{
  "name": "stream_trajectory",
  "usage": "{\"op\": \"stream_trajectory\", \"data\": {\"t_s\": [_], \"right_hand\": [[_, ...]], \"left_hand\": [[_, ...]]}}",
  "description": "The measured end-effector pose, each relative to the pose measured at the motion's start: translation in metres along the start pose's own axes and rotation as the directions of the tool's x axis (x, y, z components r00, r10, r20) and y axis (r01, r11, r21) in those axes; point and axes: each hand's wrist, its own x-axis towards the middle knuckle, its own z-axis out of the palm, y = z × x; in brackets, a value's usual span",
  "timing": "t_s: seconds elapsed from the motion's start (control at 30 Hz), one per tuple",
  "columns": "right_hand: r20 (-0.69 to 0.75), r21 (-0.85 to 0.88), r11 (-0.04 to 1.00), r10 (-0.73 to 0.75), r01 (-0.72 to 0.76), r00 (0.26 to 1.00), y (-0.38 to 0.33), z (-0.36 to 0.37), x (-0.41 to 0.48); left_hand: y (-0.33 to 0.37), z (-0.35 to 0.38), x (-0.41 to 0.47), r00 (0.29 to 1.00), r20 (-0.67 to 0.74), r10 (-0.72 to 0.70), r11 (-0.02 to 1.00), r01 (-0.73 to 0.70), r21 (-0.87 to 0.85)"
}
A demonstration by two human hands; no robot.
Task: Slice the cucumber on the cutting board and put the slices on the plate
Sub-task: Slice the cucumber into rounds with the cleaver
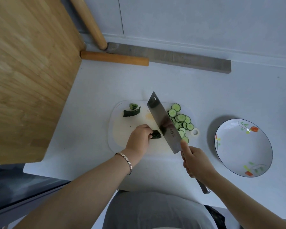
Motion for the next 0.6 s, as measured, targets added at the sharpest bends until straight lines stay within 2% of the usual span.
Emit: {"op": "stream_trajectory", "data": {"t_s": [0.23,0.6], "right_hand": [[-0.023,-0.163,0.985,-0.057,0.053,0.998,0.002,0.005,0.001],[-0.022,-0.125,0.992,-0.024,0.021,0.999,0.003,0.026,0.017]], "left_hand": [[0.002,-0.002,0.000,1.000,0.002,0.017,1.000,-0.017,0.013],[0.003,-0.001,0.005,0.998,0.055,0.022,0.998,-0.025,0.060]]}}
